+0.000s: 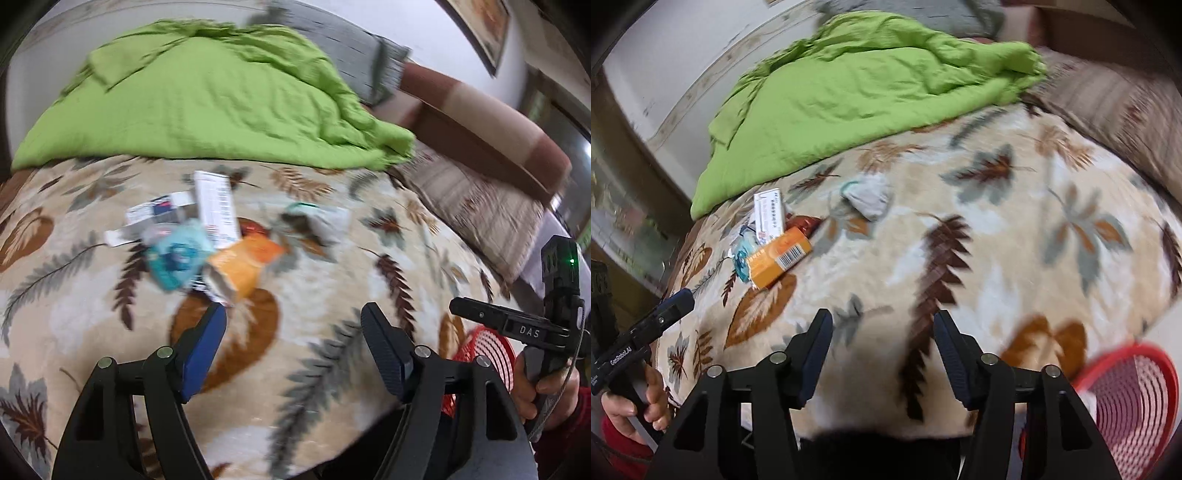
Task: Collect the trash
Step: 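Grasp the white glove with the right tool while the left tool grasps the orange box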
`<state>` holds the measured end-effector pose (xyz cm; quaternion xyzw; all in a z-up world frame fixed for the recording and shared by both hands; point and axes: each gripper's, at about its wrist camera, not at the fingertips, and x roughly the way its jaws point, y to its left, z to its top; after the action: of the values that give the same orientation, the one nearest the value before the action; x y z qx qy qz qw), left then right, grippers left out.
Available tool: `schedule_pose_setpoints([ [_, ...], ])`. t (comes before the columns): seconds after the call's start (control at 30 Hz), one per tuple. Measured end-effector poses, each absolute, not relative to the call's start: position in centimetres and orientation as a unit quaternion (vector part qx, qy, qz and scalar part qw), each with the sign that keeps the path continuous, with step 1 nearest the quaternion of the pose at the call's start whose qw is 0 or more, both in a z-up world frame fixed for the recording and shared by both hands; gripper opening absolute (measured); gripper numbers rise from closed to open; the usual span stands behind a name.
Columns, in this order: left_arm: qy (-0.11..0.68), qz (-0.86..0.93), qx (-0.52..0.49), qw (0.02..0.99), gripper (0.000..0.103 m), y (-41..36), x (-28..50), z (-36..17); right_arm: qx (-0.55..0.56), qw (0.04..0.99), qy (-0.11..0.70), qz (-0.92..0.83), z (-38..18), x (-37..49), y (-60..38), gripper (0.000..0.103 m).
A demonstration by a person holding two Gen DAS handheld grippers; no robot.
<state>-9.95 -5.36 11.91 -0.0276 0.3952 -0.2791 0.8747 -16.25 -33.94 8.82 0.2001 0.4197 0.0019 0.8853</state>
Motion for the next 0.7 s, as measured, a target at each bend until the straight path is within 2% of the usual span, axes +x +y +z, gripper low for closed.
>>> schedule_pose_setpoints([
  [0.03, 0.396, -0.274, -0.032, 0.876, 0.075, -4.9, -9.6, 11.8, 0.192, 0.886, 0.421, 0.003, 8.8, -15.0, -33.7, 0.071],
  [0.3, 0.41, -0.253, -0.026, 0.876, 0.075, -3.6, -7.3, 9.8, 0.164, 0.897, 0.411, 0.005, 7.5, -5.5, -33.6, 0.076],
  [0.63, 0.416, -0.277, 0.039, 0.865, 0.075, -7.0, -3.6, 8.3, 0.157, 0.894, 0.421, -0.005, 3.8, 3.9, -34.2, 0.076],
  [0.7, 0.419, -0.279, 0.045, 0.863, 0.075, -7.6, -2.8, 8.0, 0.157, 0.89, 0.428, -0.006, 3.1, 5.1, -34.1, 0.072],
])
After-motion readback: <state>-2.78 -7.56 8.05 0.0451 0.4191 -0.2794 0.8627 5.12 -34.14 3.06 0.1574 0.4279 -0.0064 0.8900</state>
